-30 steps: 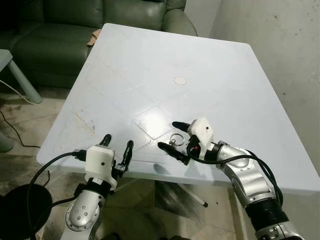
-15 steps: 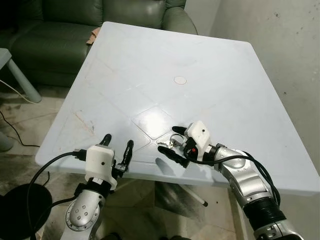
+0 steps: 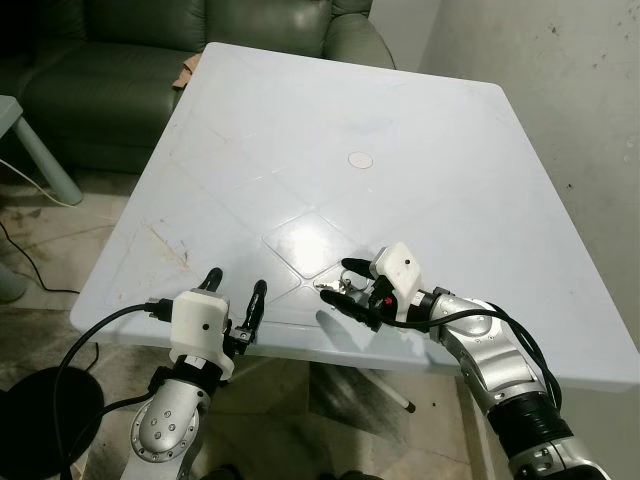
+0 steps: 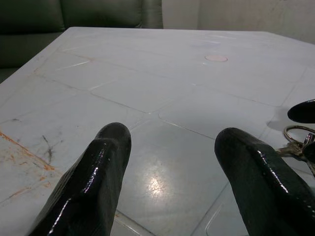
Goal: Hang keys on a hook
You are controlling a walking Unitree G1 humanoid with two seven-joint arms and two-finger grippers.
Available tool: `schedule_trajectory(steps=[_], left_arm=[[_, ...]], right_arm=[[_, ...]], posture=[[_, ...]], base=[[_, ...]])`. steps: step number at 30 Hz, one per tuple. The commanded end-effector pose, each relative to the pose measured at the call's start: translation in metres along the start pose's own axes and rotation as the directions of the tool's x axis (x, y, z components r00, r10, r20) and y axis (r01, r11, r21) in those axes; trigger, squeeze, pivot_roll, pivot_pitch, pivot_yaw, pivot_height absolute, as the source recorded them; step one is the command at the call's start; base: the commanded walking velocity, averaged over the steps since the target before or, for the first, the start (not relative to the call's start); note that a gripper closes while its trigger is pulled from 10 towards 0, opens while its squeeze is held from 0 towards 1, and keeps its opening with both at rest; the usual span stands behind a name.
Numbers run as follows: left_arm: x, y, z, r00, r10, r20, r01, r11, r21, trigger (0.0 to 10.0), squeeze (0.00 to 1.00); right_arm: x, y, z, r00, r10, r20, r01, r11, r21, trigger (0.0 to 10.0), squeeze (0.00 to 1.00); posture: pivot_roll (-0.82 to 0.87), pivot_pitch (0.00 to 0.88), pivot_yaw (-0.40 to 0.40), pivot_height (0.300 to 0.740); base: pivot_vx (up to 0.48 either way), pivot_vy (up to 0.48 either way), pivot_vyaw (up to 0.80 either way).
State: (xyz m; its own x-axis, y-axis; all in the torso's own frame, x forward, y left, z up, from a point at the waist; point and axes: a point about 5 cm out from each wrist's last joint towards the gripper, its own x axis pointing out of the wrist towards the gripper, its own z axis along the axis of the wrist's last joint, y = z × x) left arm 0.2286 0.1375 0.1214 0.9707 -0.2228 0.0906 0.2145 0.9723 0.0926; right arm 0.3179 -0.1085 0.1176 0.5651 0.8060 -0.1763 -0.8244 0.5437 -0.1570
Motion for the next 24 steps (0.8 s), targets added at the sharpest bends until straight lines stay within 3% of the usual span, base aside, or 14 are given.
schedule_trajectory(steps=[1,14,15,16,17,18,20,21,23,24], left_arm=[[0.0002,-0.0016,0.0035,1.0,-0.004,0.008,0.004,1.0,0.008,10.0,0.0],[0.0012,-0.0016,0.0041,1.0,-0.004,0.011,0.004,1.0,0.013,10.0,0.0],[0.0013,-0.0015,0.0041,1.0,-0.003,0.011,0.003,1.0,0.012,10.0,0.0],[0.0013,-0.0014,0.0041,1.0,-0.003,0.011,0.003,1.0,0.012,10.0,0.0],[0.0013,-0.0014,0.0041,1.0,-0.004,0.011,0.003,1.0,0.013,10.0,0.0],[0.0013,-0.0014,0.0041,1.0,-0.004,0.011,0.003,1.0,0.014,10.0,0.0],[0.0014,-0.0014,0.0043,1.0,-0.003,0.011,0.003,1.0,0.013,10.0,0.0],[0.0014,-0.0013,0.0043,1.0,-0.003,0.012,0.003,1.0,0.012,10.0,0.0],[0.0015,-0.0012,0.0042,1.0,-0.003,0.012,0.002,1.0,0.012,10.0,0.0],[0.0016,-0.0012,0.0043,1.0,-0.002,0.012,0.002,1.0,0.012,10.0,0.0]], right_arm=[[-0.0022,-0.0049,-0.0001,1.0,-0.016,-0.018,0.016,1.0,-0.024,10.0,0.0],[-0.0013,-0.0081,-0.0031,0.998,-0.037,-0.055,0.035,0.998,-0.042,10.0,0.0],[-0.0019,-0.0085,-0.0036,0.998,-0.035,-0.058,0.032,0.998,-0.046,8.3,0.0],[-0.0025,-0.0089,-0.0038,0.998,-0.034,-0.057,0.031,0.998,-0.049,7.6,0.0],[-0.0029,-0.0088,-0.004,0.998,-0.032,-0.057,0.029,0.998,-0.049,5.6,0.0],[-0.0031,-0.0088,-0.0041,0.998,-0.03,-0.057,0.027,0.998,-0.049,5.6,0.0],[-0.0044,-0.0084,-0.0053,0.998,-0.012,-0.065,0.009,0.999,-0.049,2.5,0.0],[-0.0049,-0.0079,-0.0053,0.998,-0.001,-0.063,-0.002,0.999,-0.046,1.5,0.0],[-0.0051,-0.0085,-0.0051,0.998,-0.007,-0.062,0.004,0.999,-0.045,1.2,0.0],[-0.0057,-0.0079,-0.0043,0.999,0.008,-0.052,-0.009,0.999,-0.034,0.0,0.0]], posture=[[-0.04,0.162,-0.109,0.74],[-0.04,0.162,-0.109,0.74],[-0.04,0.162,-0.108,0.74],[-0.04,0.162,-0.108,0.74],[-0.04,0.162,-0.108,0.74],[-0.04,0.162,-0.109,0.74],[-0.04,0.162,-0.109,0.74],[-0.04,0.162,-0.109,0.74],[-0.04,0.162,-0.109,0.74],[-0.04,0.161,-0.108,0.74]], base=[[0.0,0.0,0.0],[0.0,0.0,0.0],[0.0,0.0,0.0],[0.0,0.0,0.0],[0.0,0.0,0.0],[0.0,0.0,0.0],[0.0,0.0,0.0],[0.0,0.0,0.0],[0.0,0.0,0.0],[0.0,0.0,0.0]])
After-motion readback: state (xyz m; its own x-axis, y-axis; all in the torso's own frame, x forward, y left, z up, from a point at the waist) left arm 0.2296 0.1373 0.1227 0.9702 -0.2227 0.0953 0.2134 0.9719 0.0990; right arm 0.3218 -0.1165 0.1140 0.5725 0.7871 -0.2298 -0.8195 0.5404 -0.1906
